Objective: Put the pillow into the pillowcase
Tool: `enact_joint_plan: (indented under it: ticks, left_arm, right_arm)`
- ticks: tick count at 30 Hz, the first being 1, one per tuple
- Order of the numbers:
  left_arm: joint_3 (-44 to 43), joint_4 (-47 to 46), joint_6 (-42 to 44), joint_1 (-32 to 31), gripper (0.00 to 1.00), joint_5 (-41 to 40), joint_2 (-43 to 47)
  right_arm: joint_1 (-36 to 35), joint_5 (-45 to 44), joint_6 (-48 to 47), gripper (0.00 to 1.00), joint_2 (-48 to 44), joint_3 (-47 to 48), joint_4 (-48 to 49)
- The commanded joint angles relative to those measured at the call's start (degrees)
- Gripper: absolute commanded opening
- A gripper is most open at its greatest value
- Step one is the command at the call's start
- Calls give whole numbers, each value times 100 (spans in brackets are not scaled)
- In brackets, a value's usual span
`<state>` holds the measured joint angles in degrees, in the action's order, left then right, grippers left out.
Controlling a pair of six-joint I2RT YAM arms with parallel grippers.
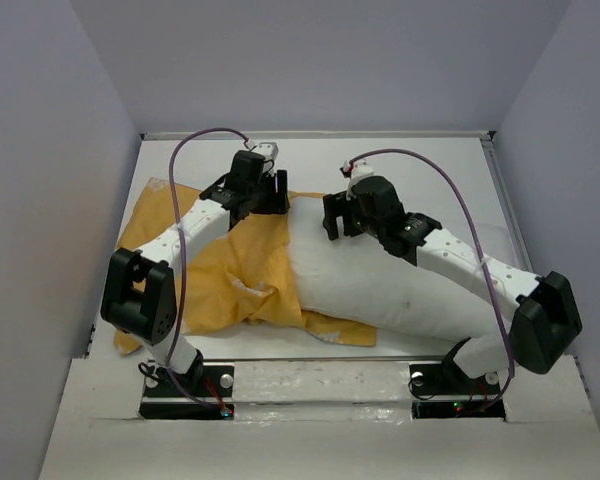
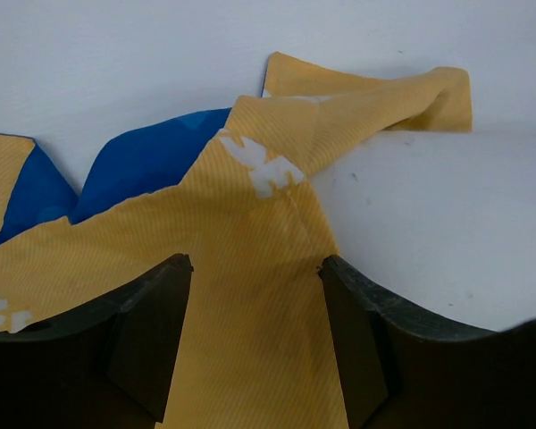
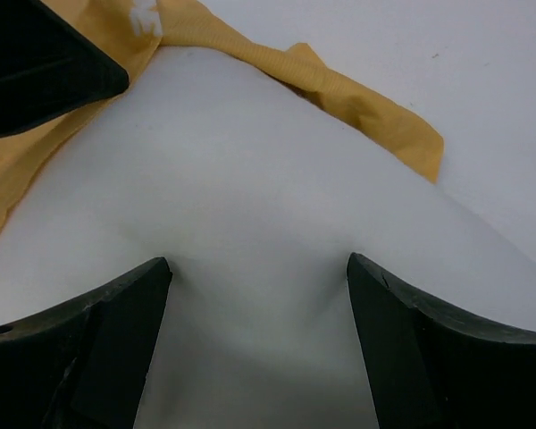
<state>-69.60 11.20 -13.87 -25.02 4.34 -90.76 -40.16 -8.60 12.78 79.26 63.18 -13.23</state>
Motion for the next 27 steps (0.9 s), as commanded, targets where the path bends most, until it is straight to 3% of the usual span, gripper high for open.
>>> enact_joint_plan:
  ticks: [1,3,4,5,6,7,10,11,15,17,18,19,21,24,27]
  left_arm:
    - [-475,-162,157,58,71,322,-72]
    - [-536,-294,69,93,65,463,-178]
    - [-615,-425,-1,93,61,602,-266]
    - [-625,-522,-28,93,51,699,-310]
    - [-651,-653,-63,93,43,857,-389]
    - [-703,-680,-107,93,23,945,-416]
    - [-634,-979,-134,49,1,1209,-373]
    - [-564,-1075,-195,15,0,1314,-337]
    - [-589,-1050,-116,-74,0,1131,-249]
    - [-590,-673,76,-152,0,-49,-66]
    - [-529,-663,112,-170,12,-299,49]
    - [-389,-654,112,-179,41,-467,346]
    - [-256,-532,95,-170,70,-1072,803]
    - [42,-102,86,-179,73,-1628,1191]
    - [350,408,-1,-179,67,-1437,1482]
  right_arm:
    - [0,683,-382,76,440,152,-320]
    - [-96,1051,-215,53,537,-76,-22]
    - [-184,1019,-171,19,468,-234,118]
    - [-281,949,-118,7,380,-584,433]
    - [-482,887,39,0,136,-744,549]
    - [-579,782,110,0,-15,-919,707]
    - [-843,623,436,0,-543,-1614,1243]
    - [-844,623,541,0,-622,-1903,1558]
    - [-906,359,665,0,-851,-2248,1894]
    - [-906,315,586,0,-921,-2266,1851]
    - [-906,272,551,0,-939,-2222,1816]
    - [-906,193,524,0,-965,-2205,1755]
    - [-906,70,472,0,-974,-2169,1728]
    - [-906,-62,463,0,-931,-2169,1719]
    - [-906,-98,506,0,-869,-2161,1719]
